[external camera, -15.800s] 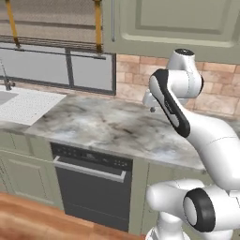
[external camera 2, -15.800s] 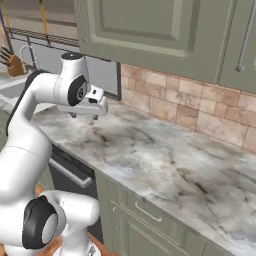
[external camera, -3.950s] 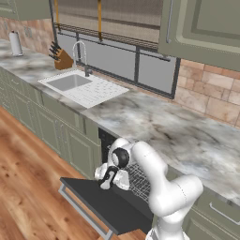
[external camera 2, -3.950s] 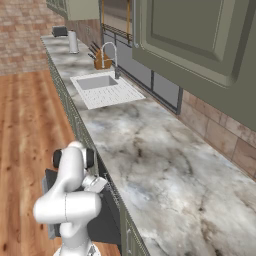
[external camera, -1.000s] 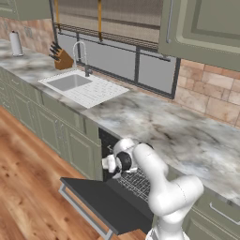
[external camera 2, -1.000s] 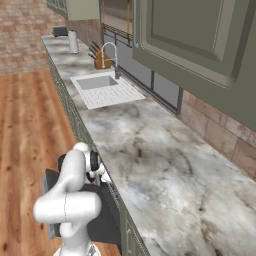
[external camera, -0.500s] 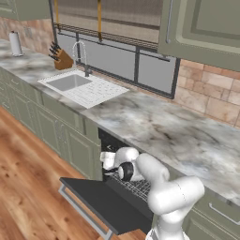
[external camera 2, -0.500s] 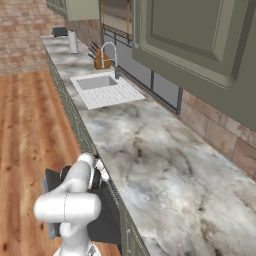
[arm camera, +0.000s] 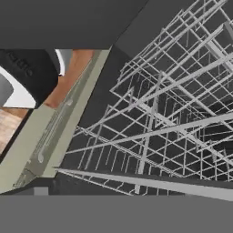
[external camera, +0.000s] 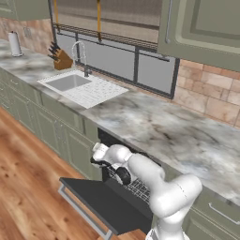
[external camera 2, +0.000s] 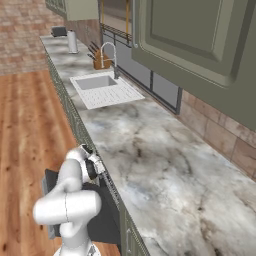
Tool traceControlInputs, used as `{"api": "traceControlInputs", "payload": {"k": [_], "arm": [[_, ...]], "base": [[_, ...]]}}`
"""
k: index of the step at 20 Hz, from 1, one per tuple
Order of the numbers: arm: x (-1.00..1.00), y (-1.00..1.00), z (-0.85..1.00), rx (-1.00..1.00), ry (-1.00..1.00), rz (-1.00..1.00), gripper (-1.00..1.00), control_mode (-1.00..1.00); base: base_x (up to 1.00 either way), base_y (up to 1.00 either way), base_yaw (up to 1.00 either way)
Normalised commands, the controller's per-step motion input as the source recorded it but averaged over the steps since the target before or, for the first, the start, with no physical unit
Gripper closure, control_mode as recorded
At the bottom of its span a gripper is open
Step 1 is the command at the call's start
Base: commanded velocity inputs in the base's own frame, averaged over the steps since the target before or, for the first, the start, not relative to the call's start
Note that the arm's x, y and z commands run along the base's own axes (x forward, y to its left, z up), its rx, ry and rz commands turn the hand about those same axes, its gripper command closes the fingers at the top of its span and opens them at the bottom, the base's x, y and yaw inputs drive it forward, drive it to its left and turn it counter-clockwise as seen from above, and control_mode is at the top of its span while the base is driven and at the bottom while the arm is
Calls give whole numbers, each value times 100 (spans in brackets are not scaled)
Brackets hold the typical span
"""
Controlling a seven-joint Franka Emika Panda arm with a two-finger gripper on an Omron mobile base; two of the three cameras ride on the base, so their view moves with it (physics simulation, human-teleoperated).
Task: Open the dishwasher door and pull out the top rack.
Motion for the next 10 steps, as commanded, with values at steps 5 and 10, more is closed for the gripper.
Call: {"api": "traceControlInputs", "payload": {"k": [5,10], "arm": [[-53,91,-65,54,13,5,-100,-100],[-42,88,-47,55,13,2,-100,-100]], "base": [[0,0,0],[0,0,0]]}}
